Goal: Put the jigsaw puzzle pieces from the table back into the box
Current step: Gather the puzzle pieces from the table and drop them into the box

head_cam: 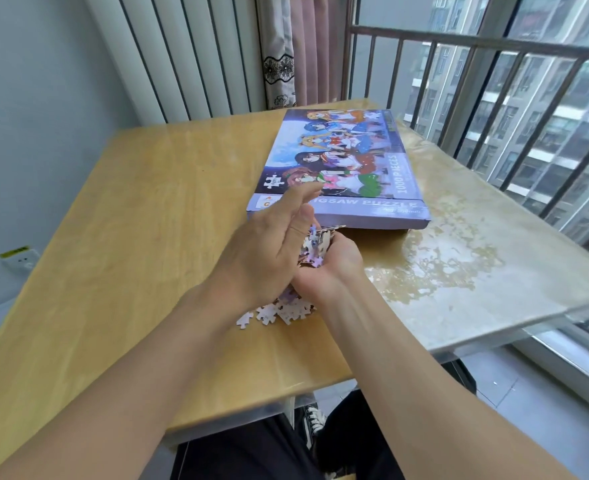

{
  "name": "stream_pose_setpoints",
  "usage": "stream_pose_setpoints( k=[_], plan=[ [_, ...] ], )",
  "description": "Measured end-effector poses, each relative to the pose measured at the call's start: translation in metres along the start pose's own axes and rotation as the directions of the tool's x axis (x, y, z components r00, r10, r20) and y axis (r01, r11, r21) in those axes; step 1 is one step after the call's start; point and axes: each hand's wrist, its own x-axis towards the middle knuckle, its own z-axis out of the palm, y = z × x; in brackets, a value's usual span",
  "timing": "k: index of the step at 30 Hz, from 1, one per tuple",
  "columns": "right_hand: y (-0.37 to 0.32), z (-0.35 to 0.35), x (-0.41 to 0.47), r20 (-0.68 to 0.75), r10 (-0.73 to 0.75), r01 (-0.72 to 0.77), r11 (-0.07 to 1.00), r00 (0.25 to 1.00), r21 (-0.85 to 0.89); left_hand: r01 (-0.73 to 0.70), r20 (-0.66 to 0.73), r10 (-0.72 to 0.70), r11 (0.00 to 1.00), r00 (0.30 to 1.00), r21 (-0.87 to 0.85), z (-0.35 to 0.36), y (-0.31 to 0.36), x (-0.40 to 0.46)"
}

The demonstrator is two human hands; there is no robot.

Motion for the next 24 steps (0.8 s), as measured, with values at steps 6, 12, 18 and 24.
stream_pose_setpoints(
  k=[6,12,18,24],
  plan=[
    [-0.006,0.003,-0.008,-0.1,-0.116,0.1,0.984,0.988,-0.149,0.081,-0.041,-0.071,0.93,0.997,0.358,-0.03,-0.043,0.011],
    [-0.012,0.001,-0.011,-0.147,-0.099,0.067,0.976,0.984,-0.207,-0.018,0.215,-0.124,0.83,0.969,0.558,-0.027,-0.075,0.035],
    [-0.017,0.0,-0.017,-0.166,-0.094,0.049,0.965,0.982,-0.259,0.001,-0.015,0.007,0.89,1.0,0.455,-0.029,-0.074,0.061],
    [-0.039,0.017,-0.017,-0.173,-0.109,0.064,0.967,0.979,-0.246,-0.04,-0.106,0.092,0.908,0.99,0.418,-0.036,-0.047,0.096]
  ],
)
